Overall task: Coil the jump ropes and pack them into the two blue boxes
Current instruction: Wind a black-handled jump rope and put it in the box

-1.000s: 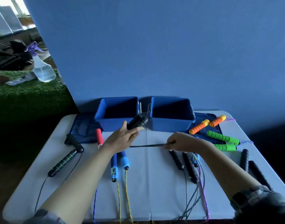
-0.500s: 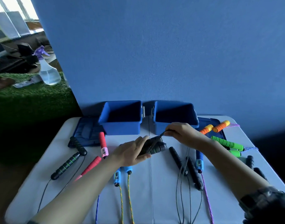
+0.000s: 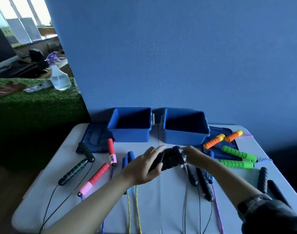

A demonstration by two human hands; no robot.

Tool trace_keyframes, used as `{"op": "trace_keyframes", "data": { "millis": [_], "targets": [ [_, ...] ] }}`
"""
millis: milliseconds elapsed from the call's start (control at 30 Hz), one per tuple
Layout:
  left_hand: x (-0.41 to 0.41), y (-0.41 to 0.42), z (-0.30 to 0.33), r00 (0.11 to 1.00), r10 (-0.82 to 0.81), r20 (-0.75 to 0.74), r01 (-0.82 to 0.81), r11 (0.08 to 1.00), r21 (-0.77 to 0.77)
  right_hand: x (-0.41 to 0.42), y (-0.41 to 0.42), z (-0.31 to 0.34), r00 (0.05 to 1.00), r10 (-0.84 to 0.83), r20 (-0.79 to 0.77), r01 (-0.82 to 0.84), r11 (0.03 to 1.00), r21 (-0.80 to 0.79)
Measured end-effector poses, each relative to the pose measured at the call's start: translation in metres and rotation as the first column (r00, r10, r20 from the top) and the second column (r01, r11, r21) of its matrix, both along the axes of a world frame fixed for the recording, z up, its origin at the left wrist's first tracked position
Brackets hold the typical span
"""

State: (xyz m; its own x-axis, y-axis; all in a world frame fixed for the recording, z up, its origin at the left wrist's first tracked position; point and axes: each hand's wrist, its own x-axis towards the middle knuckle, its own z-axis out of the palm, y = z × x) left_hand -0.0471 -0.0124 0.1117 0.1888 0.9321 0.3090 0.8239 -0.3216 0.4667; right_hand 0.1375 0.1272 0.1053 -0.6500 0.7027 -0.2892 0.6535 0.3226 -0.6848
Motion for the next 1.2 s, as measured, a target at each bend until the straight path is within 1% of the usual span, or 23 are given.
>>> {"op": "trace_keyframes", "data": {
  "millis": [33, 100, 167, 233, 300, 367, 433, 467, 500, 533, 567, 600, 633, 700, 733, 800, 867, 900, 933, 1000, 1067, 1133, 1200],
  "targets": [
    [0.001, 0.003, -0.002, 0.998, 0.031, 0.053, -0.032, 0.999, 0.013, -0.002, -0.010, -0.005, 0.995, -0.078, -0.056, 0.072, 0.992, -0.107],
    [-0.003, 0.010, -0.012, 0.988, 0.086, 0.130, -0.088, 0.996, 0.008, -0.008, -0.034, -0.010, 0.962, -0.227, -0.154, 0.162, 0.922, -0.351],
    [-0.006, 0.016, -0.022, 0.971, 0.168, 0.168, -0.172, 0.985, 0.012, -0.013, -0.047, -0.019, 0.926, -0.272, -0.261, 0.125, 0.874, -0.470],
    [-0.008, 0.021, -0.021, 0.942, 0.275, 0.192, -0.287, 0.957, 0.037, -0.015, -0.058, -0.026, 0.904, -0.282, -0.322, 0.086, 0.856, -0.511],
    [-0.011, 0.027, -0.019, 0.888, 0.392, 0.240, -0.415, 0.909, 0.052, -0.015, -0.070, -0.028, 0.926, -0.244, -0.289, 0.080, 0.873, -0.481],
    [-0.014, 0.036, -0.013, 0.808, 0.515, 0.286, -0.546, 0.837, 0.036, -0.018, -0.085, -0.030, 0.945, -0.194, -0.265, 0.057, 0.891, -0.450],
    [-0.018, 0.045, -0.009, 0.713, 0.653, 0.255, -0.672, 0.740, -0.020, -0.023, -0.101, -0.027, 0.963, -0.145, -0.226, 0.043, 0.915, -0.401],
    [-0.021, 0.048, -0.007, 0.667, 0.709, 0.227, -0.720, 0.693, -0.047, -0.026, -0.107, -0.024, 0.979, -0.100, -0.176, 0.037, 0.944, -0.328],
    [-0.023, 0.050, -0.006, 0.642, 0.741, 0.197, -0.747, 0.662, -0.056, -0.029, -0.113, -0.020, 0.993, -0.041, -0.112, 0.018, 0.980, -0.199],
    [-0.026, 0.051, -0.007, 0.634, 0.757, 0.158, -0.760, 0.648, -0.053, -0.030, -0.117, -0.014, 0.999, 0.017, -0.045, -0.019, 0.999, -0.051],
    [-0.027, 0.050, -0.008, 0.640, 0.760, 0.113, -0.760, 0.648, -0.051, -0.032, -0.119, -0.006, 0.998, 0.065, 0.005, -0.065, 0.994, 0.090],
    [-0.027, 0.049, -0.011, 0.667, 0.743, 0.058, -0.742, 0.669, -0.041, -0.032, -0.118, 0.005, 0.995, 0.100, 0.030, -0.103, 0.977, 0.187],
    [-0.026, 0.045, -0.015, 0.716, 0.698, 0.002, -0.698, 0.716, -0.020, -0.031, -0.115, 0.017, 0.991, 0.128, 0.030, -0.131, 0.957, 0.259],
    [-0.024, 0.038, -0.027, 0.829, 0.549, -0.111, -0.552, 0.834, -0.001, -0.026, -0.098, 0.039, 0.987, 0.154, 0.052, -0.163, 0.917, 0.363],
    [-0.023, 0.034, -0.032, 0.874, 0.453, -0.176, -0.463, 0.886, -0.018, -0.023, -0.086, 0.046, 0.986, 0.150, 0.076, -0.168, 0.904, 0.394],
    [-0.019, 0.025, -0.043, 0.919, 0.285, -0.273, -0.300, 0.954, -0.013, -0.016, -0.062, 0.051, 0.988, 0.129, 0.090, -0.154, 0.903, 0.402],
    [-0.012, 0.016, -0.047, 0.925, 0.179, -0.335, -0.200, 0.979, -0.028, -0.010, -0.040, 0.044, 0.992, 0.107, 0.070, -0.125, 0.929, 0.349],
    [-0.007, 0.011, -0.047, 0.924, 0.147, -0.353, -0.160, 0.987, -0.007, -0.008, -0.032, 0.040, 0.992, 0.111, 0.063, -0.125, 0.941, 0.313],
    [-0.005, 0.008, -0.051, 0.921, 0.134, -0.367, -0.117, 0.991, 0.069, -0.006, -0.026, 0.035, 0.990, 0.126, 0.060, -0.138, 0.948, 0.288],
    [-0.003, 0.002, -0.056, 0.933, 0.095, -0.348, -0.047, 0.988, 0.144, -0.004, -0.017, 0.025, 0.985, 0.165, 0.055, -0.174, 0.949, 0.263],
    [-0.005, 0.000, -0.060, 0.961, 0.012, -0.276, 0.030, 0.989, 0.147, -0.004, -0.011, 0.016, 0.981, 0.189, 0.045, -0.195, 0.951, 0.238],
    [-0.006, -0.002, -0.063, 0.980, -0.043, -0.196, 0.070, 0.988, 0.135, -0.002, -0.005, 0.010, 0.978, 0.208, 0.015, -0.206, 0.955, 0.211],
    [-0.003, -0.005, -0.062, 0.993, -0.056, -0.100, 0.068, 0.991, 0.116, -0.001, -0.001, 0.006, 0.981, 0.178, -0.074, -0.162, 0.969, 0.184]
  ]
}}
